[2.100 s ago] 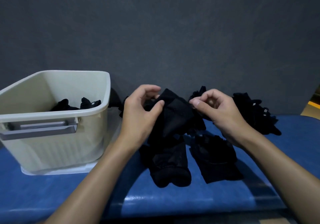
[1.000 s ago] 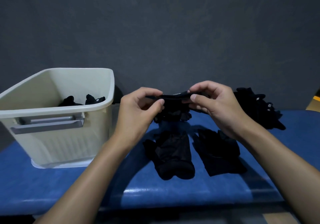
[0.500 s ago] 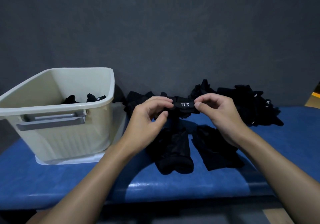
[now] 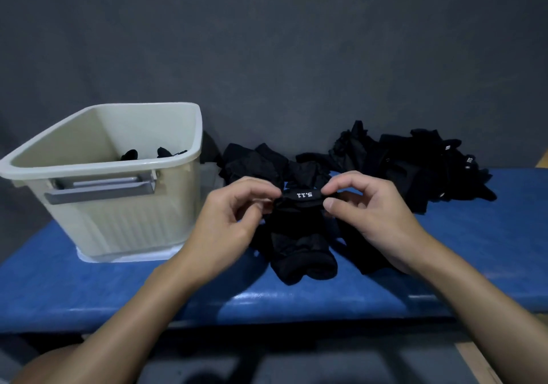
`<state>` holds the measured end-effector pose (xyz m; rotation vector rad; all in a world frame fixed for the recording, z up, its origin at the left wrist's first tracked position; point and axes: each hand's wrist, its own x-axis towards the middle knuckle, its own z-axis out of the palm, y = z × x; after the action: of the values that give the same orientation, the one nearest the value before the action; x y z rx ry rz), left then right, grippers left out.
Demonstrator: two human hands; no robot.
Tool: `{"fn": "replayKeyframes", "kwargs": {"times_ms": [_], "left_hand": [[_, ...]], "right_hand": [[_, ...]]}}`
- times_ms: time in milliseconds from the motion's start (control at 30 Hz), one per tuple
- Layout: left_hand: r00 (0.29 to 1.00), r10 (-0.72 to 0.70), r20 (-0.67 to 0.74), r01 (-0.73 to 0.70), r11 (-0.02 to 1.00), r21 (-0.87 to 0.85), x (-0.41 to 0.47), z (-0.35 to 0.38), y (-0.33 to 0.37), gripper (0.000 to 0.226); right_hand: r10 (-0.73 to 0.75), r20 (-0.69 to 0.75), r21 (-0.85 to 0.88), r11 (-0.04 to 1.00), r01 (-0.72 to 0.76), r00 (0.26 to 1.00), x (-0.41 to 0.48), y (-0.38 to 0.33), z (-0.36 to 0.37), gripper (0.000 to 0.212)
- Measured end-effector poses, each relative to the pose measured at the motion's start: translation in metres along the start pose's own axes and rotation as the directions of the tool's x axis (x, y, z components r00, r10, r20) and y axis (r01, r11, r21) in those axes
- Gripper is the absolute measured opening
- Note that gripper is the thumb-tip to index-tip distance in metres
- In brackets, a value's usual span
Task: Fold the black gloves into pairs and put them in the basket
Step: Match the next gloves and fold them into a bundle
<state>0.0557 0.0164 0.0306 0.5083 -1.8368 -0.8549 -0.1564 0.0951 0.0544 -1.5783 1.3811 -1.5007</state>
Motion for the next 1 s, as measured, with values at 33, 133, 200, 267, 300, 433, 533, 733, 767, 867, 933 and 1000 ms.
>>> {"fn": "replayKeyframes", "kwargs": {"times_ms": [33,133,200,267,300,433,533,733,767,867,933,1000], "left_hand": [[1.0,-0.018,0.024,0.018,1.0,-0.001,-0.003,-0.001,-0.001,0.036],[0.99,-0.068,0.123,0.061,0.997,0.055,-0.013,-0.002,-0.003,0.034],[0.982,-0.106,0.158,0.091,0.991,0.101,-0.016,-0.002,-0.005,0.034],[0.978,-0.127,0.165,0.108,0.987,0.122,-0.017,-0.003,-0.004,0.036],[0.977,-0.136,0.162,0.118,0.987,0.113,-0.017,-0.003,-0.004,0.036],[0.978,-0.171,0.121,0.171,0.985,0.013,-0.011,0.002,0.0,0.041],[0.986,-0.133,0.096,0.134,0.991,-0.011,0.009,0.009,0.005,0.04],[0.997,-0.027,0.077,0.031,0.998,-0.058,0.043,0.027,0.011,0.043],[0.996,-0.013,0.092,0.019,0.998,-0.067,0.044,0.034,0.012,0.042],[0.988,-0.011,0.154,0.022,0.998,-0.067,0.039,0.052,0.009,0.039],[0.982,-0.04,0.183,0.051,0.997,-0.054,0.034,0.061,0.005,0.038],[0.98,-0.05,0.193,0.061,0.997,-0.053,0.033,0.068,0.005,0.04]], "right_hand": [[-0.011,0.034,-0.033,0.999,0.012,0.999,-0.002,0.003,0.0,0.018],[0.018,0.143,-0.214,0.977,0.013,0.99,-0.008,0.011,0.002,0.025],[0.014,0.132,-0.288,0.957,0.024,0.991,-0.008,0.013,0.002,0.025],[-0.002,0.098,-0.281,0.959,0.03,0.995,-0.006,0.012,0.002,0.018],[-0.001,0.088,-0.256,0.966,0.024,0.996,-0.005,0.011,0.002,0.014],[-0.01,0.016,-0.192,0.981,0.013,1.0,0.001,0.014,-0.001,0.009],[-0.023,-0.042,-0.168,0.986,0.015,0.999,0.015,0.008,-0.003,0.011],[-0.164,-0.143,-0.203,0.97,0.133,0.976,0.028,-0.012,-0.03,0.014],[-0.165,-0.157,-0.212,0.969,0.13,0.974,0.025,-0.011,-0.036,0.014],[-0.119,-0.188,-0.22,0.973,0.077,0.975,0.011,-0.001,-0.052,0.016],[-0.081,-0.195,-0.219,0.975,0.037,0.978,0.002,0.007,-0.057,0.018],[-0.065,-0.204,-0.215,0.976,0.02,0.977,-0.003,0.011,-0.062,0.019]]}}
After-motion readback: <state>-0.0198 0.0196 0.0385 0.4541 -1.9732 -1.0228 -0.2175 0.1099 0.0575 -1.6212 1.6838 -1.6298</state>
